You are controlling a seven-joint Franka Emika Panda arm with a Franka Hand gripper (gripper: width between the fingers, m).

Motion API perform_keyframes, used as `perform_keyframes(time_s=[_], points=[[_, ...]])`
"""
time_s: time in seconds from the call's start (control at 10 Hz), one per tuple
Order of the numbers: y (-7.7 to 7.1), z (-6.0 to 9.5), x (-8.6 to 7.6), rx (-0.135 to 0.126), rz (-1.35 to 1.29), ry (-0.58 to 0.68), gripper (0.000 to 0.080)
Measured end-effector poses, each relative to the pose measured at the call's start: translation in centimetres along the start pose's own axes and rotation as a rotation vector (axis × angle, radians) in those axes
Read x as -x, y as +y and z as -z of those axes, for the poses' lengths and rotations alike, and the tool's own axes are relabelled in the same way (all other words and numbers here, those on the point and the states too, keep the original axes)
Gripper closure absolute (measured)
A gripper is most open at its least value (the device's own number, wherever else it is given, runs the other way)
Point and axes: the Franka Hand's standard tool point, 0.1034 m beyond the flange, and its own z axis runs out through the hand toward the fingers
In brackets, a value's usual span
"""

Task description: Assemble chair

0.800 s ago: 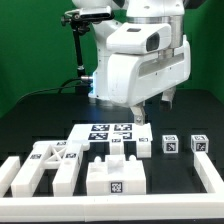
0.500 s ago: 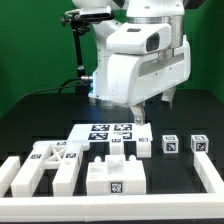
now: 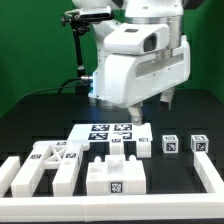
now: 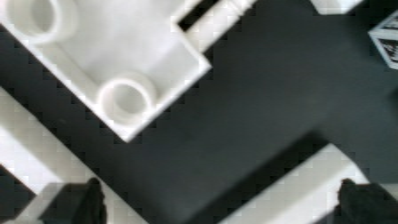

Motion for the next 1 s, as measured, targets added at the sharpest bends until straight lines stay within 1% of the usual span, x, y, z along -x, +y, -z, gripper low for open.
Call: perform_keyframes(time_s=[0.1, 0.2, 0.3, 0.4, 0.7, 0.8, 0.9, 1.0], points=[[1.2, -0.5, 0.8, -0.005, -0.078, -0.002, 0.015], [2.0, -1.2, 1.5, -0.02, -0.239, -0.001, 0.015], [2.3, -1.8, 1.8, -0.033, -0.342, -0.001, 0.015], [2.4, -2.1, 1.8, -0.045, -0.467, 0.002, 0.015], [2.1, -2.1, 1.5, -0.05, -0.63, 0.001, 0.015], [2.2, -2.3, 1.7, -0.058, -0.695, 0.0, 0.015], [3.2, -3.5, 3.0, -0.066, -0.736, -0.014, 0.015], [4.1, -4.4, 3.8, -0.064, -0.765, -0.026, 0.015]])
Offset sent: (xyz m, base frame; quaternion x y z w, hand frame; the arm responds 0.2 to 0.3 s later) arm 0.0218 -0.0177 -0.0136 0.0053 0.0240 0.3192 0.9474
